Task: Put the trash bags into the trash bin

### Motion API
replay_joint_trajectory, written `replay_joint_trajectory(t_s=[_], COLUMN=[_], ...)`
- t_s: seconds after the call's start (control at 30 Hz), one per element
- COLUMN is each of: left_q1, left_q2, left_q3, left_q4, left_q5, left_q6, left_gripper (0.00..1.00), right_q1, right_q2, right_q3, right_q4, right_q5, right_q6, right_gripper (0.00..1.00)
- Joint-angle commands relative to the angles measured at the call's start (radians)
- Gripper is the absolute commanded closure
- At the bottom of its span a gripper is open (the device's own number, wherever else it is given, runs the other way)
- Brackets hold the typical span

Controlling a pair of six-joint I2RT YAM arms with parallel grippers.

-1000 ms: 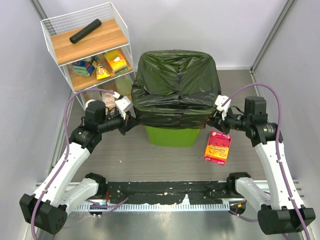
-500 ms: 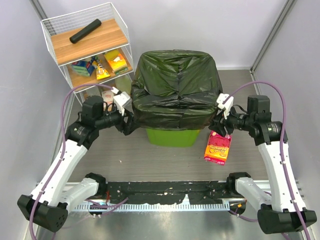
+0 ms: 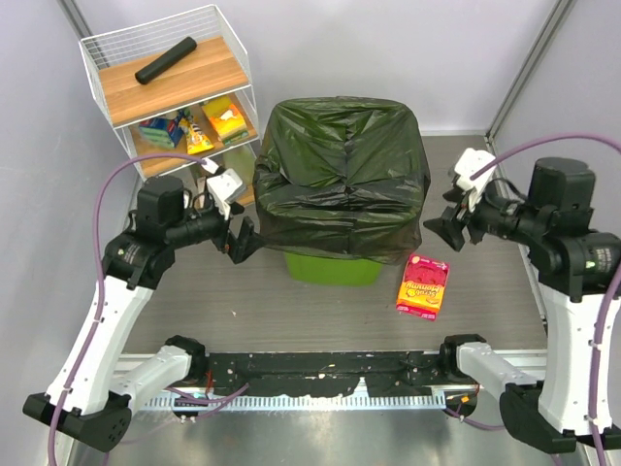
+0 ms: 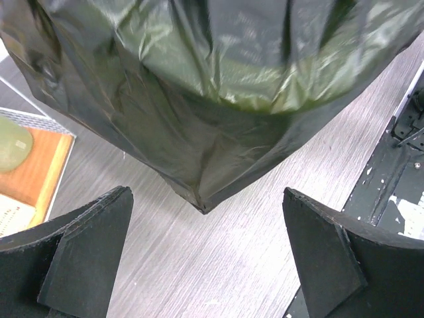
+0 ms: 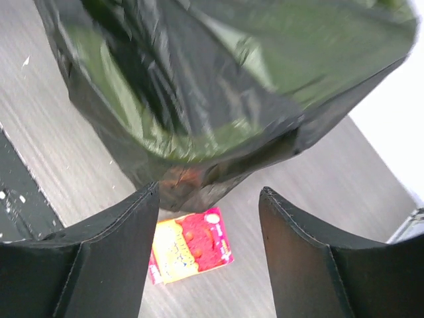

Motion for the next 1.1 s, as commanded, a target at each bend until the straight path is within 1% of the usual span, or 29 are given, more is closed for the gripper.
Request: replay_joint_trajectory(t_s=[0.0,0.13,0.17,0.27,0.47,0.5,0.63,0.8,1.07], left_q1=[0.001,0.001,0.001,0.0,0.001,0.001,0.001,0.001,0.001], left_q2=[-0.003,0.001,0.001,0.004,0.03,0.037,0.075,0.121,0.17], left_q3=[0.093,0.125,0.13,0.151,0.187,0.191,0.21,0.227,0.254], left_q4=[-0.041,-0.026,-0.023,-0.014,-0.018,-0.018,-0.011,-0.006,0.005], left_q5=[0.018,0.011,0.011,0.003,-0.032,-0.035,-0.058,-0.061,-0.047], left_q6=[0.007,-0.039,-0.05,-0.082,-0.079,-0.08,-0.082,-0.08,-0.099], left_gripper=[0.01,0.01,0.0,0.0,0.0,0.0,0.0,0.0,0.0], right_q1=[-0.001,-0.002,-0.002,0.001,0.061,0.073,0.107,0.119,0.143], right_q2=[0.116,0.313,0.341,0.474,0.665,0.679,0.777,0.913,0.967], right_q3=[0.229,0.403,0.432,0.544,0.712,0.721,0.782,0.897,0.905], right_q4=[-0.027,-0.012,-0.009,0.043,0.154,0.197,0.277,0.294,0.304], right_q5=[0.022,0.027,0.025,0.025,0.047,0.056,0.103,0.15,0.13], right_q6=[0.082,0.113,0.114,0.137,0.162,0.171,0.194,0.185,0.13], right_gripper=[0.34,0.32,0.32,0.31,0.28,0.28,0.26,0.24,0.24])
